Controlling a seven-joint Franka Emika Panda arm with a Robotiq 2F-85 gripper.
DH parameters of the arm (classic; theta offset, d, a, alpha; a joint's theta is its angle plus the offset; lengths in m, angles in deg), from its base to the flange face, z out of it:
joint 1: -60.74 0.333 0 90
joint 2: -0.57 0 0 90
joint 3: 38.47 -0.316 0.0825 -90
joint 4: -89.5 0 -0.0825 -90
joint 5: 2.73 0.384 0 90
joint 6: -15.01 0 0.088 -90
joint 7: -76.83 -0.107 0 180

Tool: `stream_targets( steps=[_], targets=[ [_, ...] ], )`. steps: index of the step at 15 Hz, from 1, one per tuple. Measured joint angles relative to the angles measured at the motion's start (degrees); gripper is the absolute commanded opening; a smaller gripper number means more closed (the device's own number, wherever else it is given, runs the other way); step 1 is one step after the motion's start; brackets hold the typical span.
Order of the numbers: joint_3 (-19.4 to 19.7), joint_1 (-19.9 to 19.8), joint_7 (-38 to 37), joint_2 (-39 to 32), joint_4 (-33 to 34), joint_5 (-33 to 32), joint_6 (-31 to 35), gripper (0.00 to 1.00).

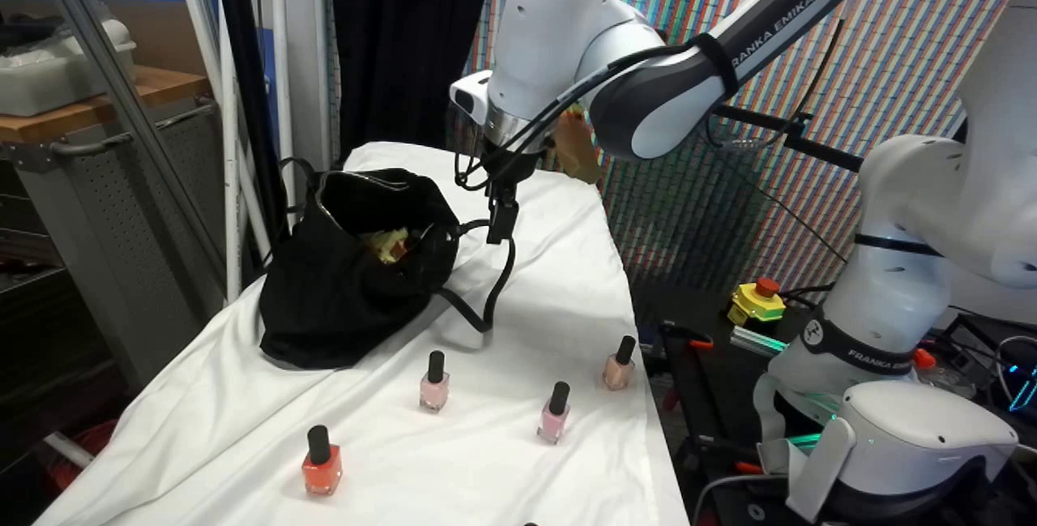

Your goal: Pick up the nail polish and put them in the bag

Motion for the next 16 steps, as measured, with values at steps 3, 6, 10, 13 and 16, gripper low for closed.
stream_targets(
  steps=[3, 6, 10, 13, 16],
  targets=[
    [-0.35, 0.0, -0.33, 2.25, -4.05, 1.05, 0.21, 1.0],
    [-1.02, 0.01, -0.34, 4.1, -7.73, 2.51, 0.6, 1.0],
    [-2.42, 0.11, -0.34, 5.85, -11.79, 5.33, 1.81, 1.0],
    [-3.85, 0.43, -0.32, 6.85, -14.16, 7.82, 2.79, 1.0],
    [-5.12, 0.93, -0.31, 7.48, -15.84, 10.35, 2.98, 1.0]
  ],
)
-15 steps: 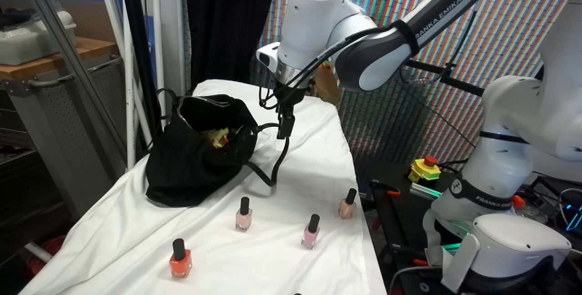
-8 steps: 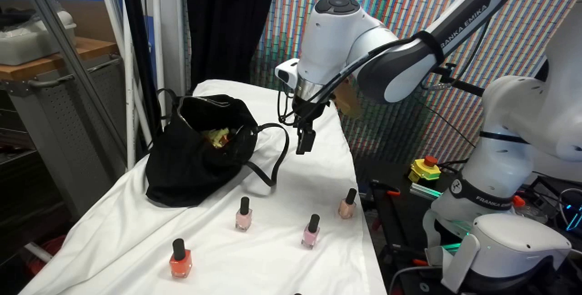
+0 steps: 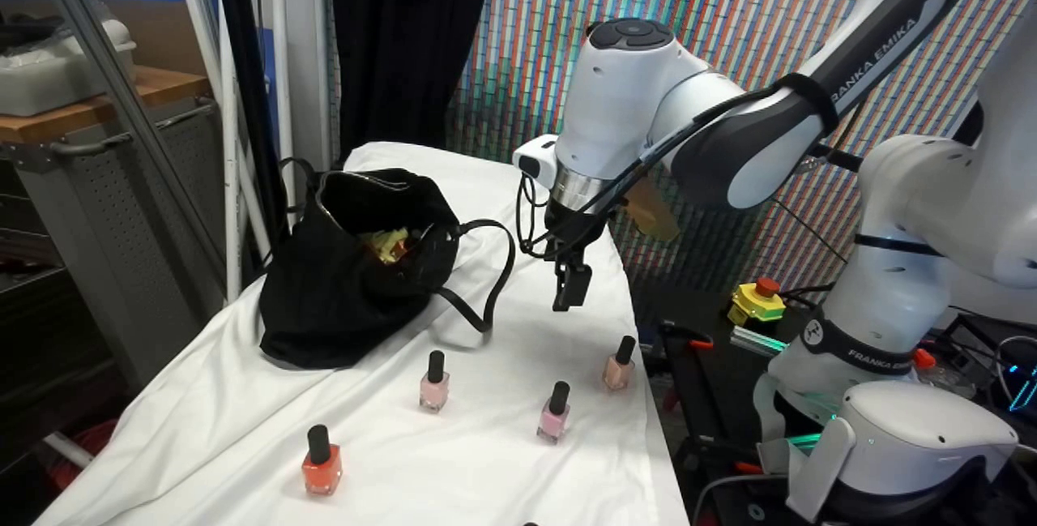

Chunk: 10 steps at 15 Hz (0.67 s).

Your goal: Pick up the nail polish and put them in the bag

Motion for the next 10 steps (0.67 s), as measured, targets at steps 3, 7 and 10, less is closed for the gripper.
stream_targets(
  steps=[3, 7, 10],
  targets=[
    [-0.82, 0.66, 0.35, 0.23, -1.36, 2.74, 0.0, 1.0],
    [-1.69, 1.54, 1.02, 0.41, -2.67, 6.83, 0.03, 1.0],
    [-1.98, 2.17, 2.86, 0.42, -3.33, 10.61, -0.11, 1.0]
  ],
)
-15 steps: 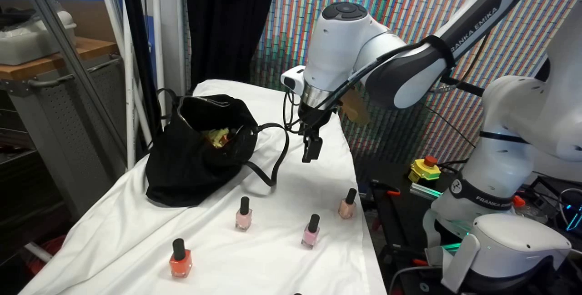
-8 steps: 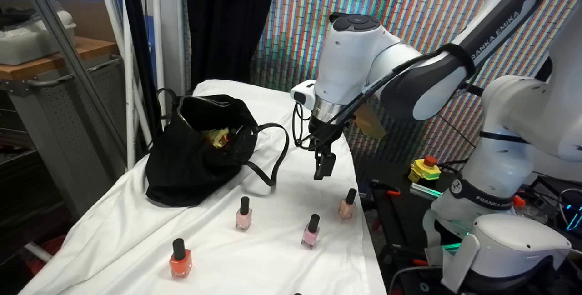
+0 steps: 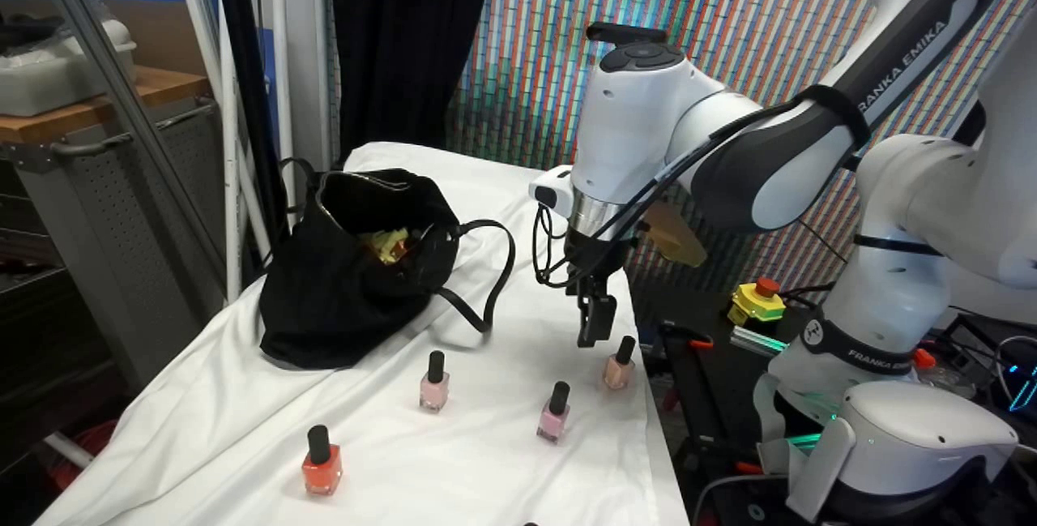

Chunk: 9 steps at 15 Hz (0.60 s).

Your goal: Pick up the nail polish and put them in the bag

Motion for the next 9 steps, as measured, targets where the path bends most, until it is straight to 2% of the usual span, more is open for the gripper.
stream_targets(
  steps=[9],
  targets=[
    [-0.08, 1.86, 8.48, 1.15, -2.51, 9.26, -1.32, 1.0]
  ],
)
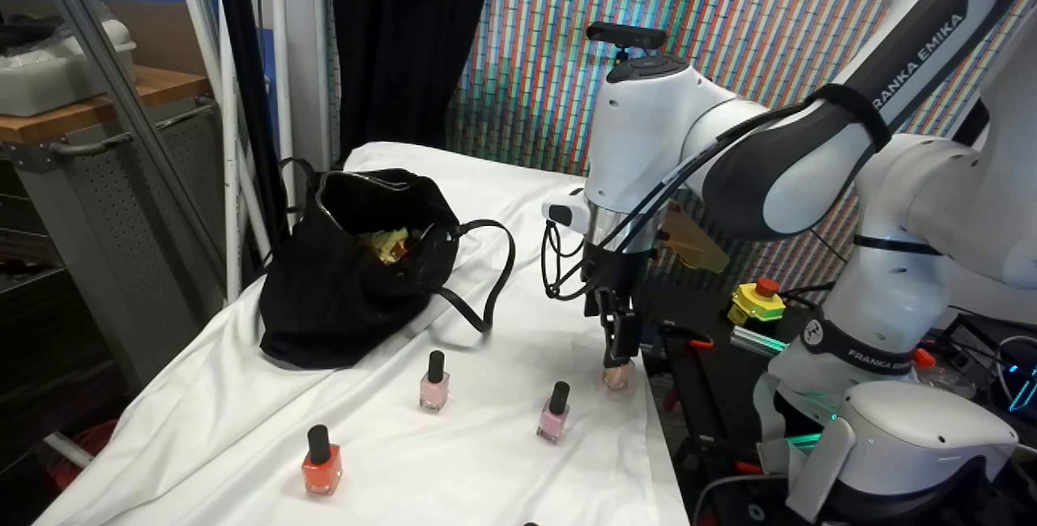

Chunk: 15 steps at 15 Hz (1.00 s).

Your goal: Pick up the nail polish and put them in the bag

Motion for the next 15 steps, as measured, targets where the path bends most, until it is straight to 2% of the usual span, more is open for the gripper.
stream_targets(
  steps=[7, 15],
  targets=[
    [-0.05, 1.6, 4.99, 1.17, -1.54, 5.9, -0.63, 1.0],
    [-0.38, 2.93, 5.83, 2.08, -3.19, 7.39, -0.64, 1.0]
  ],
)
